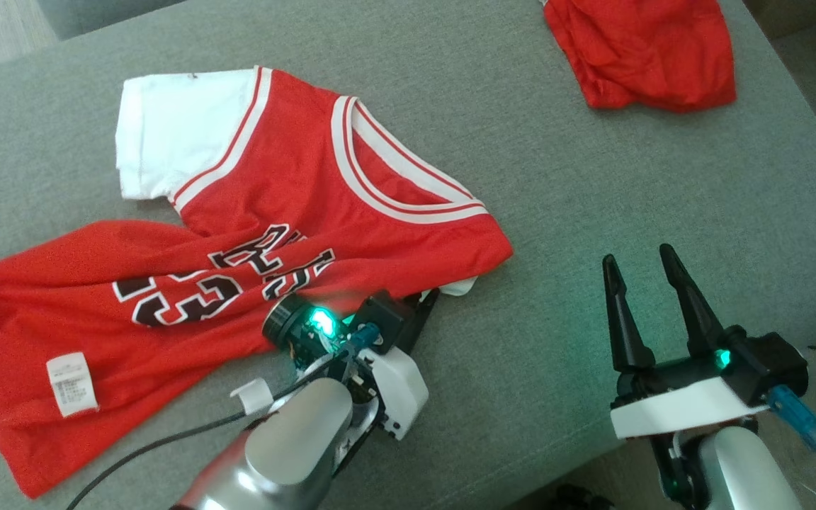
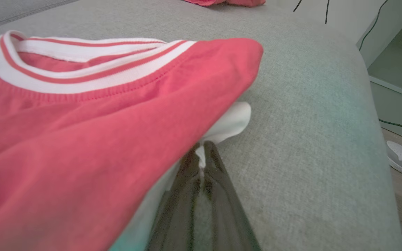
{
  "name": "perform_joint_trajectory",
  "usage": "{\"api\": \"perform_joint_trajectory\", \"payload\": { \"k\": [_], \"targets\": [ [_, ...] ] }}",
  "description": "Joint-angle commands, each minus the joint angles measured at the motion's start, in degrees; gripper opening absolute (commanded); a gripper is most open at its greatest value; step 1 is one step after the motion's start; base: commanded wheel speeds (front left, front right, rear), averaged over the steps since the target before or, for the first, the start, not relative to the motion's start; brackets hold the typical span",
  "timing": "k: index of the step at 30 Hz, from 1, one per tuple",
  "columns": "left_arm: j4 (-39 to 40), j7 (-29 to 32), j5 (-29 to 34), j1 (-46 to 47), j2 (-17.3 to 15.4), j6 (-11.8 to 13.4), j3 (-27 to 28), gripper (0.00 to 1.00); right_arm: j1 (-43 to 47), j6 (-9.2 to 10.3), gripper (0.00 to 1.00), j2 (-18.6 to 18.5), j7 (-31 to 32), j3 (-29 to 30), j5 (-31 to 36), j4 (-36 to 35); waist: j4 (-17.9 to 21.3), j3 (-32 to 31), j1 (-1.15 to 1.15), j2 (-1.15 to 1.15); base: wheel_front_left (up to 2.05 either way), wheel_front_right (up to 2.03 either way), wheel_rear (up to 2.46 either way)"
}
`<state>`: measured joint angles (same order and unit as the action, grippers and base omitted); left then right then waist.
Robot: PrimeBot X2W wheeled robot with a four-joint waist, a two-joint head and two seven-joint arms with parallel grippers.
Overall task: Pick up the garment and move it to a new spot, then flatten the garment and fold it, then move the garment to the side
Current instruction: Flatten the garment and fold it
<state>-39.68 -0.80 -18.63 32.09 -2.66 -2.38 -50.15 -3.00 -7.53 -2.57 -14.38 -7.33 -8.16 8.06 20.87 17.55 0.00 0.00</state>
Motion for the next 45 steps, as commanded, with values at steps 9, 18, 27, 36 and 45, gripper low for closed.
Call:
{"api": "perform_joint_trajectory", "payload": {
  "k": [9,18,27,36,45],
  "targets": [
    [10.2,8.3,-7.8,-3.0,-0.2,-4.3,-2.9,0.0,-0.3,0.04,1.0,-0.3,-0.6,-0.5,-0.4,-1.5,-1.1,-1.9,0.0,0.0,0.0,0.0,0.0],
    [22.2,11.4,-14.2,-6.2,-0.7,-4.6,-6.0,1.0,-0.8,0.04,1.0,-0.3,-0.6,-1.0,-0.4,-1.2,-1.2,-2.5,0.0,0.0,0.0,0.0,0.0],
    [30.2,3.3,-15.7,-10.1,-4.8,3.2,1.8,1.0,1.3,0.04,1.0,-0.3,-0.6,1.3,0.6,-1.3,-4.0,-6.1,0.0,0.0,0.0,0.0,0.0],
    [31.7,-4.4,-13.8,-18.3,-13.8,14.2,11.3,1.0,3.4,0.04,1.0,-0.3,-0.6,3.4,2.6,-1.3,-10.9,-10.2,0.0,0.0,0.0,0.0,0.0],
    [23.9,-1.7,-17.6,-19.5,-19.9,18.3,18.6,1.0,3.2,0.04,1.0,-0.3,-0.6,2.5,3.5,-0.9,-13.9,-9.5,0.0,0.0,0.0,0.0,0.0]
  ]
}}
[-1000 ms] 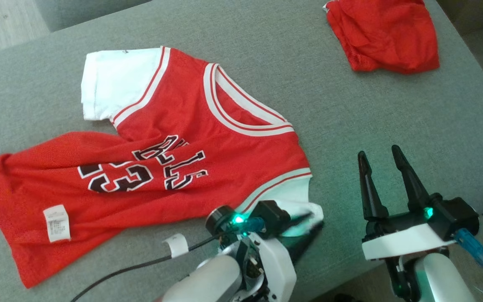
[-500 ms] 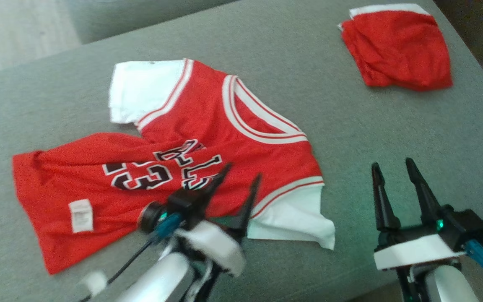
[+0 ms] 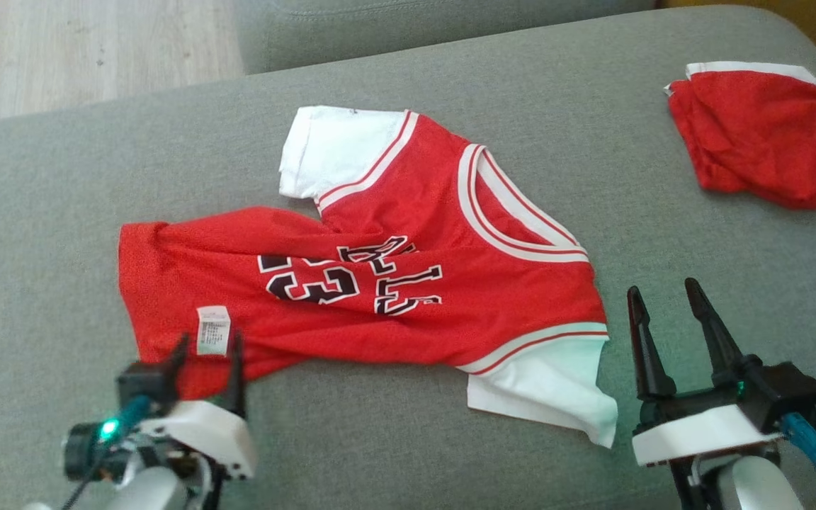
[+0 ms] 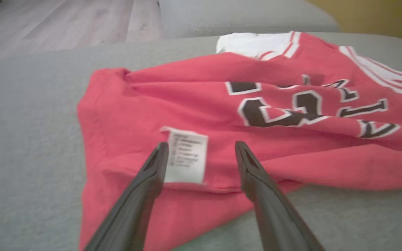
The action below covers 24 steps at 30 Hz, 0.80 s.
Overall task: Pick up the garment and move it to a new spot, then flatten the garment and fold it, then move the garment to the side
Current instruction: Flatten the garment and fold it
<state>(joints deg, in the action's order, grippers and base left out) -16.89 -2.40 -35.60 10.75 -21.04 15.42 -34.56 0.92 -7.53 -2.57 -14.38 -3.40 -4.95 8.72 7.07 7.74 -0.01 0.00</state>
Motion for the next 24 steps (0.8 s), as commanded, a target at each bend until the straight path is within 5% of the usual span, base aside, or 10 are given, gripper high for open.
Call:
{"api": "perform_joint_trajectory", "payload": {
  "k": [1,7,13,23,24],
  "targets": [
    [0.7,0.2,-1.2,1.7,-1.9,0.8,3.8,1.0,-0.7,0.04,1.0,-0.3,-0.6,-1.6,0.2,-1.5,-0.1,0.4,0.01,0.0,0.0,0.0,0.0],
    [-1.0,1.9,-4.1,2.0,-3.2,1.0,6.5,1.0,-0.6,0.04,1.0,-0.3,-0.6,-1.9,0.3,-1.2,-0.2,1.3,0.01,0.0,0.0,0.0,0.0],
    [0.5,2.3,-7.2,2.9,-1.7,-2.7,6.5,1.0,-0.9,0.04,1.0,-0.3,-0.6,-2.3,0.1,-0.9,0.3,1.3,0.01,0.0,0.0,0.0,0.0],
    [-0.7,2.8,-8.0,3.7,-1.4,-3.4,6.3,1.0,-0.9,0.04,1.0,-0.3,-0.6,-2.7,-0.3,-0.7,1.0,1.3,0.01,0.0,0.0,0.0,0.0],
    [-0.8,2.8,-8.0,3.8,-1.4,-3.7,6.2,0.85,-0.9,0.04,1.0,-0.3,-0.6,-2.7,-0.3,-0.7,1.1,1.3,0.01,0.0,0.0,0.0,0.0]
  ]
}}
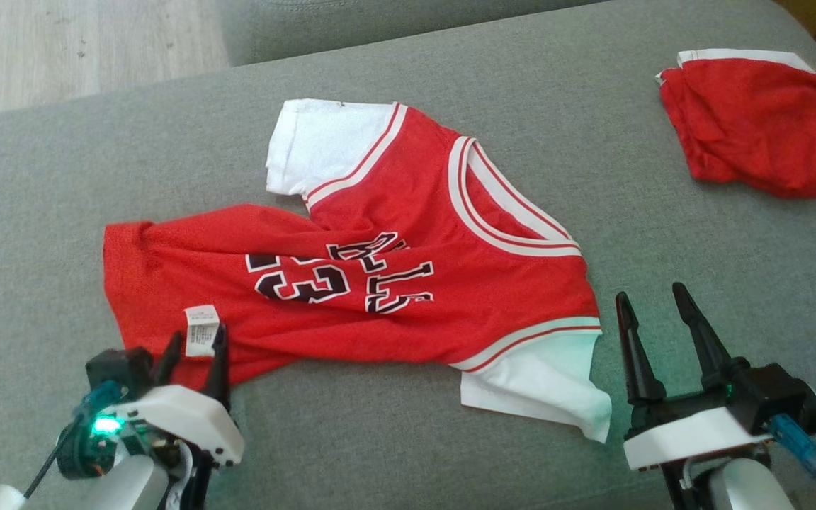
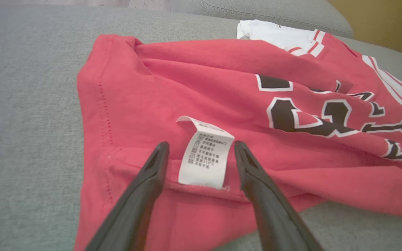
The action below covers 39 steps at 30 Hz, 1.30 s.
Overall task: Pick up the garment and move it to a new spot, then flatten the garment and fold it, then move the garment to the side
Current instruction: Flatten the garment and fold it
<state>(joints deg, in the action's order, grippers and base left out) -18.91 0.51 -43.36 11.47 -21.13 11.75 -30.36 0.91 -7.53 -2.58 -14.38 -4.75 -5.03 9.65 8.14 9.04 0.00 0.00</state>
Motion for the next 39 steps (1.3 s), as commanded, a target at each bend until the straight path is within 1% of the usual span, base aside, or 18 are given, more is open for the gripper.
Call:
{"api": "perform_joint_trajectory", "payload": {
  "k": [1,2,3,4,7,12,15,20,24,25,26,27,28,30,31,36,39],
  "targets": [
    [1.1,-0.2,-0.4,3.1,-1.3,-0.3,1.9,0.53,-0.9,0.04,1.0,-0.3,-0.6,-1.3,-0.3,-1.6,0.0,0.0,0.0,0.0,0.0,0.0,0.0],
    [1.1,-0.2,-0.4,3.2,-1.2,-0.5,1.8,0.4,-0.9,0.04,1.0,-0.3,-0.6,-1.2,-0.3,-1.6,0.0,-0.1,0.0,0.0,0.0,0.0,0.0],
    [1.1,-0.2,-0.4,3.2,-1.2,-0.7,1.7,0.16,-0.8,0.04,1.0,-0.3,-0.6,-1.2,-0.3,-1.5,-0.1,-0.1,0.0,0.0,0.0,0.0,0.0],
    [1.2,-0.2,-0.5,3.3,-1.2,-0.9,1.5,0.0,-0.8,0.04,1.0,-0.3,-0.6,-1.1,-0.4,-1.5,-0.2,-0.1,0.0,0.0,0.0,0.0,0.0],
    [1.9,-0.3,-0.4,3.2,-1.2,-1.6,1.1,0.0,-0.5,0.04,1.0,-0.3,-0.6,-0.8,-0.5,-1.3,-0.7,-0.4,0.0,0.0,0.0,0.0,0.0],
    [5.9,-1.0,-0.2,1.0,-1.8,-1.4,0.6,0.0,0.2,0.04,1.0,-0.3,-0.6,-0.4,-0.7,-1.1,-2.0,-1.6,0.0,0.0,0.0,0.0,0.0],
    [10.6,-1.2,-0.7,-2.5,-2.3,-0.4,0.6,0.0,0.8,0.04,1.0,-0.3,-0.6,-0.2,-0.7,-1.0,-2.8,-2.3,0.0,0.0,0.0,0.0,0.0],
    [19.6,-1.3,-2.5,-11.7,-3.0,2.0,0.2,0.0,1.7,0.04,1.0,-0.3,-0.6,0.2,-0.9,-1.2,-4.2,-2.9,0.0,0.0,0.0,0.0,0.0],
    [21.9,-1.2,-3.4,-17.3,-2.8,3.2,-0.9,0.0,2.0,0.04,1.0,-0.3,-0.6,-0.1,-0.8,-1.1,-5.5,-2.7,0.0,0.0,0.0,0.0,0.0],
    [21.7,-1.4,-3.5,-18.0,-2.6,3.4,-1.2,0.02,1.9,0.04,1.0,-0.3,-0.6,-0.1,-0.7,-1.0,-5.8,-2.6,0.0,0.0,0.0,0.0,0.0],
    [21.3,-1.6,-3.3,-18.6,-2.5,3.5,-1.6,0.1,1.9,0.04,1.0,-0.3,-0.6,-0.1,-0.6,-1.0,-6.0,-2.5,0.0,0.0,0.0,0.0,0.0],
    [20.8,-1.7,-3.1,-18.9,-2.2,3.5,-2.0,0.14,1.8,0.04,1.0,-0.3,-0.6,-0.1,-0.6,-1.0,-6.2,-2.4,0.0,0.0,0.0,0.0,0.0],
    [20.3,-1.9,-3.2,-19.2,-1.7,3.5,-2.3,0.33,1.7,0.04,1.0,-0.3,-0.6,0.0,-0.5,-1.0,-6.3,-2.3,0.0,0.0,0.0,0.0,0.0],
    [18.9,-2.3,-3.0,-19.4,-1.1,3.4,-2.9,0.96,1.5,0.04,1.0,-0.3,-0.6,0.0,-0.3,-0.9,-6.4,-2.2,0.0,0.0,0.0,0.0,0.0],
    [18.1,-2.2,-2.8,-19.5,-1.0,3.3,-3.4,1.0,1.5,0.04,1.0,-0.3,-0.6,-0.1,-0.2,-0.8,-6.4,-2.2,0.0,0.0,0.0,0.0,0.0],
    [17.8,-3.0,-3.2,-20.3,-0.9,2.4,-3.7,1.0,1.6,0.04,1.0,-0.3,-0.6,0.2,0.2,-0.6,-6.0,-2.7,0.0,0.0,0.0,0.0,0.0],
    [20.1,-8.2,-1.4,-20.9,-2.3,1.7,-1.9,1.0,2.3,0.04,1.0,-0.3,-0.6,1.1,0.4,-0.8,-5.9,-4.2,0.0,0.0,0.0,0.0,0.0]
  ]
}}
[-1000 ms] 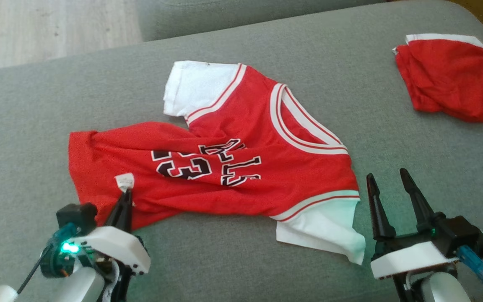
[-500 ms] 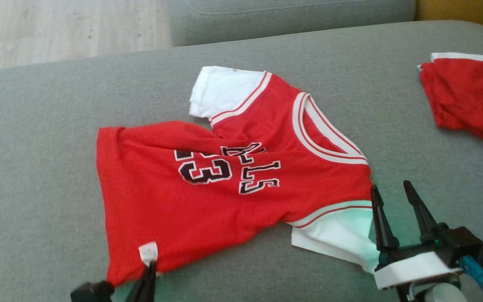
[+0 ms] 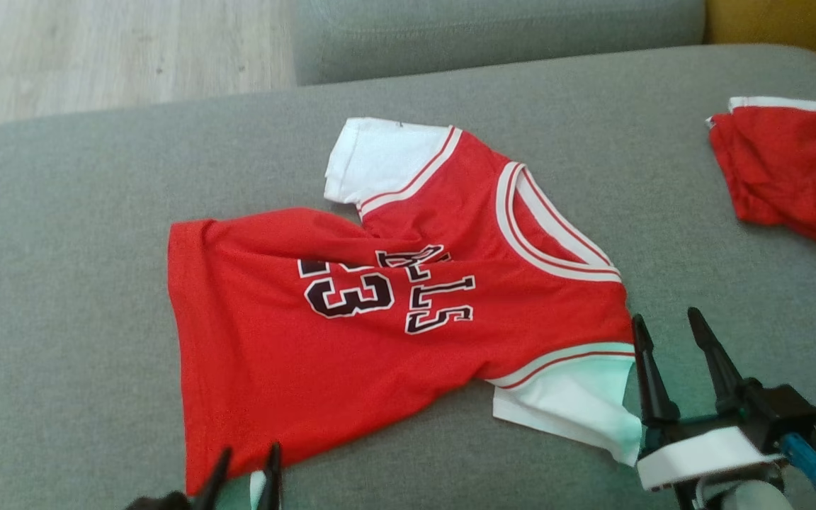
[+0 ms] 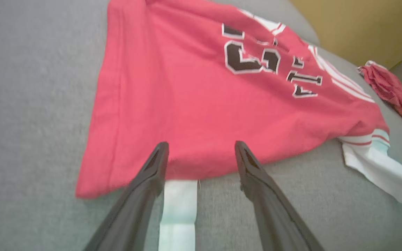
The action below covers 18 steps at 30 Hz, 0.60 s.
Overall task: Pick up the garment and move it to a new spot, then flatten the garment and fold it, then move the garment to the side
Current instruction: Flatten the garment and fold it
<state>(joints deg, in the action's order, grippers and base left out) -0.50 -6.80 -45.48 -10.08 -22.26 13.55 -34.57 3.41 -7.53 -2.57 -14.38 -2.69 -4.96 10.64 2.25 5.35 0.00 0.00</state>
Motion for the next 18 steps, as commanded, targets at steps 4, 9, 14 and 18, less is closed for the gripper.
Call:
{"api": "perform_joint_trajectory", "payload": {
  "k": [4,9,14,18],
  "targets": [
    [2.8,-6.0,3.2,0.4,-1.9,0.7,5.0,1.0,0.6,0.04,1.0,-0.3,-0.6,-0.1,0.7,-2.0,0.0,-2.3,0.0,0.0,0.0,0.0,0.0],
    [1.8,-8.1,9.3,0.0,-0.9,2.5,8.4,1.0,2.1,0.04,1.0,-0.3,-0.6,1.3,1.5,-1.5,-0.1,-4.9,0.0,0.0,0.0,0.0,0.0],
    [1.3,-8.2,17.4,-1.1,3.3,1.9,13.7,1.0,3.6,0.04,1.0,-0.3,-0.6,2.0,2.1,-1.1,-0.8,-5.7,0.0,0.0,0.0,0.0,0.0],
    [-0.3,-8.2,23.6,-1.8,6.8,-1.6,17.9,1.0,4.2,0.04,1.0,-0.3,-0.6,2.1,2.2,-0.4,-1.6,-6.1,0.0,0.0,0.0,0.0,0.0]
  ]
}}
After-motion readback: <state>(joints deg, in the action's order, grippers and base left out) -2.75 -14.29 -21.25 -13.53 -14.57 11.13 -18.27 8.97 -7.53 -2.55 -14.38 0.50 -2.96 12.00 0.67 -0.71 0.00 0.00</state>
